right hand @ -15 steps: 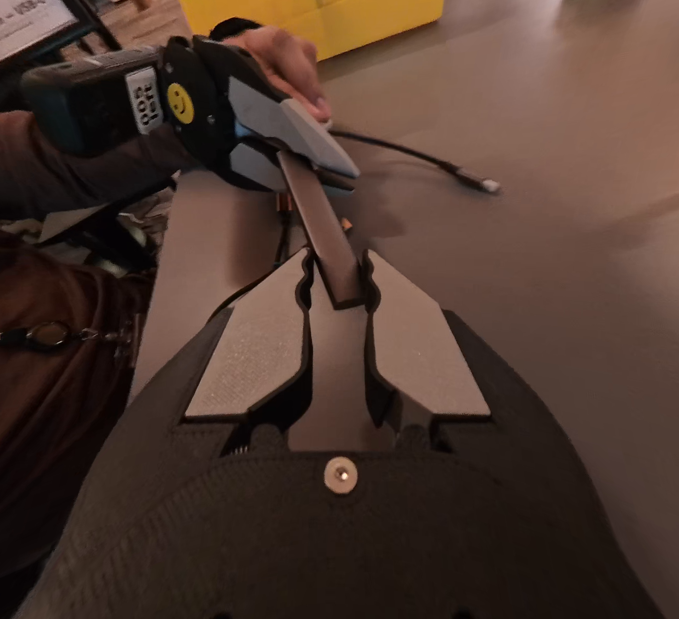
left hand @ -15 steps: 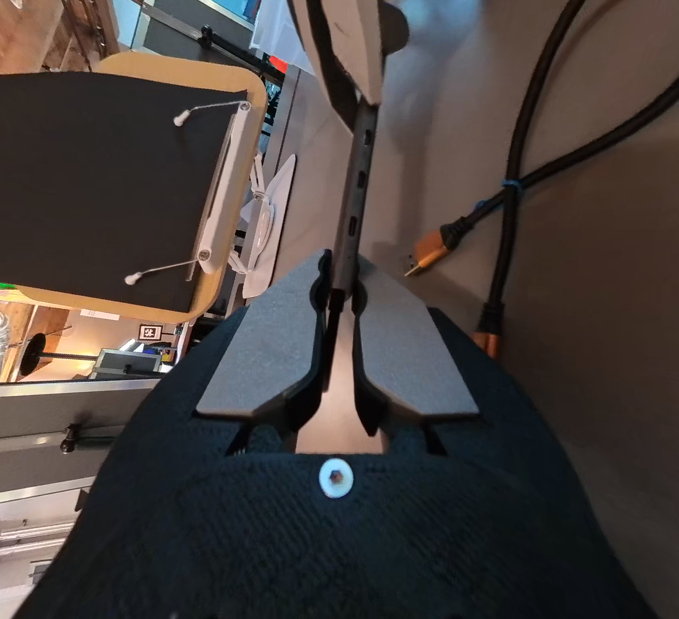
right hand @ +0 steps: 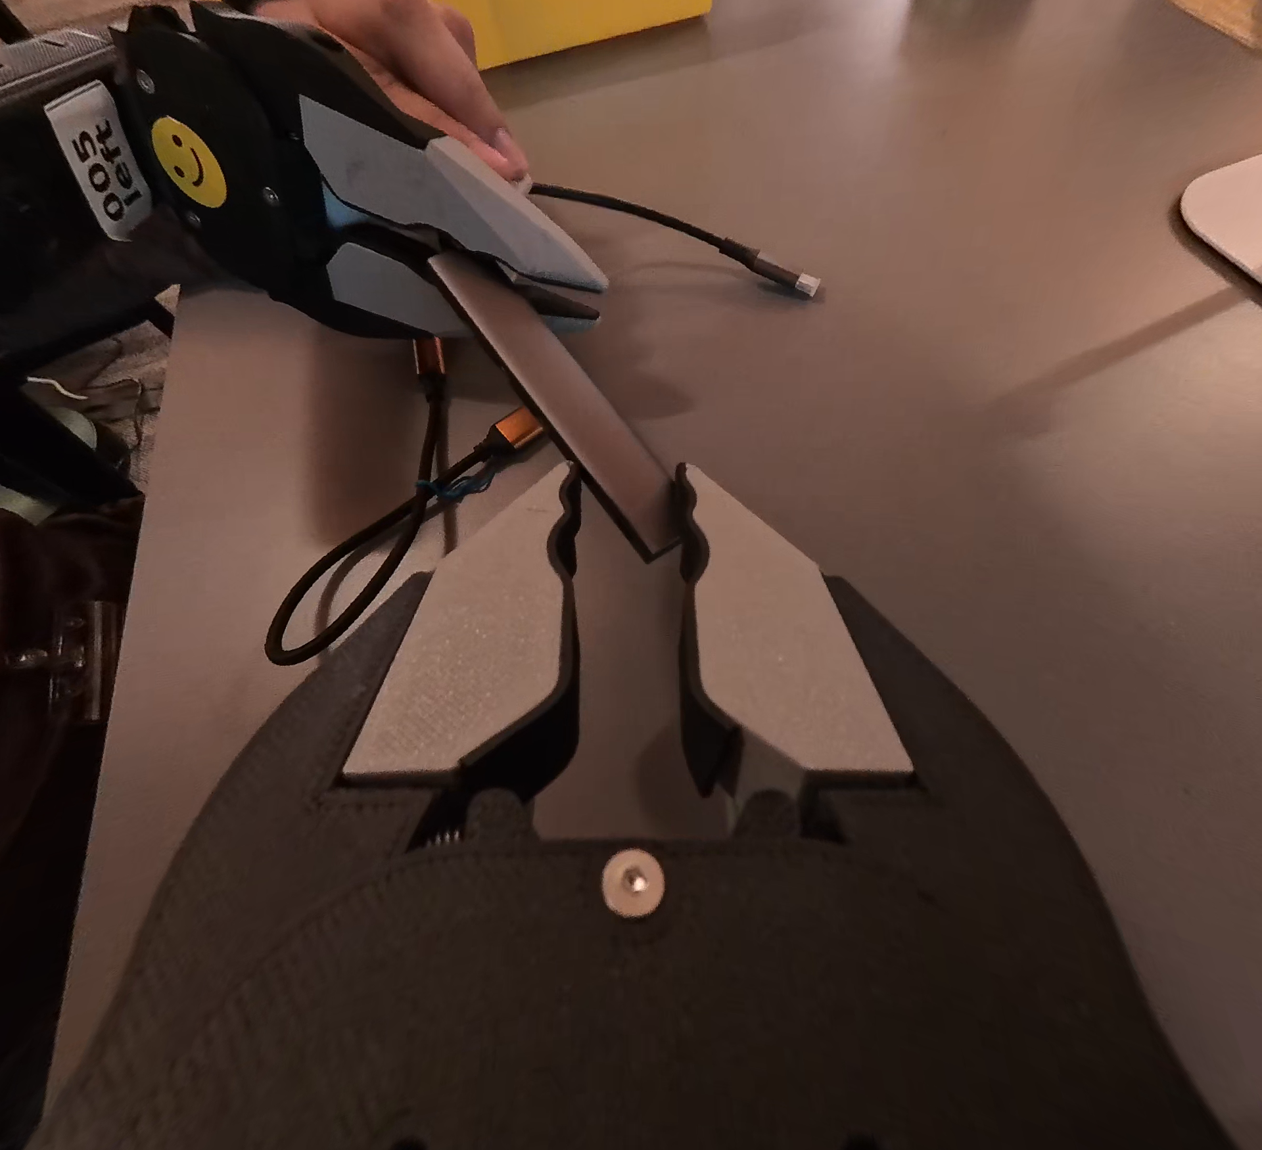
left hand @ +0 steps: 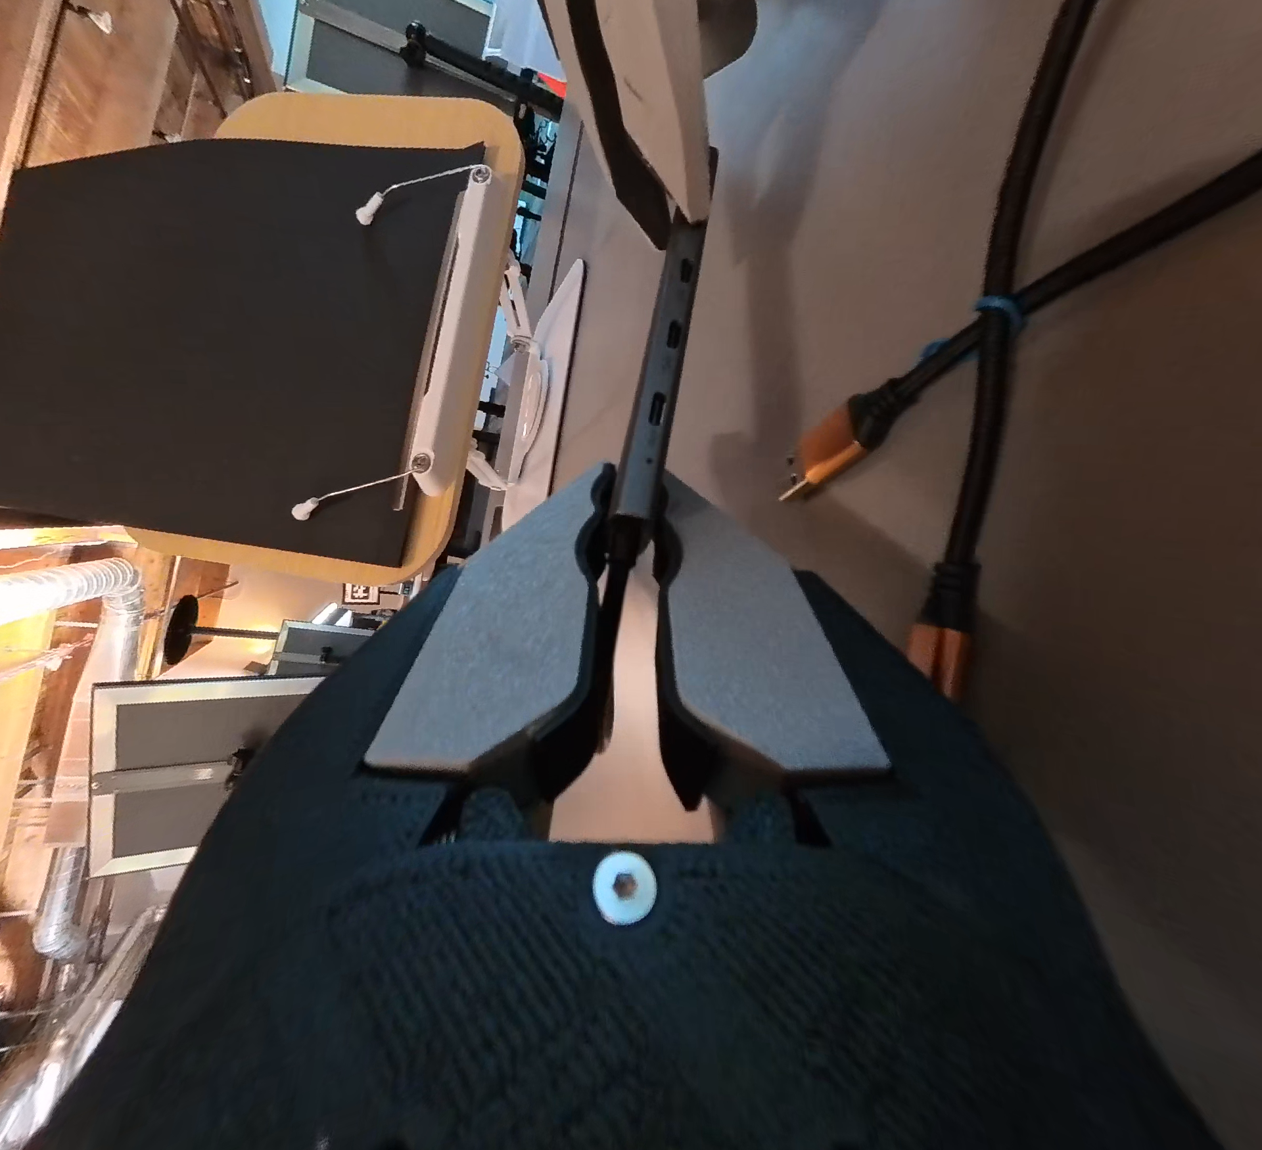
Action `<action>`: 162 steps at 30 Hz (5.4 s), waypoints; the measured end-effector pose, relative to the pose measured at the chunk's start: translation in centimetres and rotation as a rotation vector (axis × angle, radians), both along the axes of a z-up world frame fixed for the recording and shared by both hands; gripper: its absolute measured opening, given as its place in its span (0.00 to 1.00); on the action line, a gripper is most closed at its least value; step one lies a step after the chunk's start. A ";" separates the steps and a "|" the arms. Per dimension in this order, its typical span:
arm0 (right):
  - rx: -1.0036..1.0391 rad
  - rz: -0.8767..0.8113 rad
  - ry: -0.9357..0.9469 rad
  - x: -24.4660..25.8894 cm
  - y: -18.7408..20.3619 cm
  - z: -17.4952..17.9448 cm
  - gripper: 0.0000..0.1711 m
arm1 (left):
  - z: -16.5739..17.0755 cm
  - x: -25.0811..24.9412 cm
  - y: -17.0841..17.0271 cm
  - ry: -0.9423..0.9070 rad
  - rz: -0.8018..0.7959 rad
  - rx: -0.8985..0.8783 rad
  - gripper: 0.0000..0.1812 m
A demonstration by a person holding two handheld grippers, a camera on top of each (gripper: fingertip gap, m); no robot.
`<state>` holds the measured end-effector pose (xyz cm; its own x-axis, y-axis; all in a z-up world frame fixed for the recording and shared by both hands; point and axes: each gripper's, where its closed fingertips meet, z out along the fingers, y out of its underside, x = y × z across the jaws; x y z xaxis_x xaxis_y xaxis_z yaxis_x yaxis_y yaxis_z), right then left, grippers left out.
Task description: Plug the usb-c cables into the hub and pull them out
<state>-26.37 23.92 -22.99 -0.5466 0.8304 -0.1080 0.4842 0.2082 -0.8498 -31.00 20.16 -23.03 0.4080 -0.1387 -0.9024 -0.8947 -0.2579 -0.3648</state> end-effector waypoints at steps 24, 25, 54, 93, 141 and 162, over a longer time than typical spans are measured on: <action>-0.002 -0.038 0.019 -0.3 0.6 0.4 0.16 | 1.0 -0.1 0.1 0.056 0.016 0.050 0.04; -0.002 -0.038 0.019 -0.3 0.6 0.4 0.16 | 1.0 -0.1 0.1 0.056 0.016 0.051 0.04; 0.103 -0.204 -0.034 -0.6 4.6 -1.2 0.07 | 2.6 0.6 -0.1 -0.009 -0.013 0.116 0.02; 0.094 -0.011 0.117 -0.6 -0.8 0.9 0.23 | 2.2 2.0 -0.3 -0.047 -0.081 0.125 0.03; 0.059 0.055 -0.029 -0.2 -2.1 -1.5 0.16 | 4.2 5.2 -1.0 -0.172 -0.215 0.193 0.00; 0.043 0.048 -0.001 -0.3 -2.0 -0.9 0.15 | 4.6 4.2 -1.1 -0.241 -0.203 0.210 0.00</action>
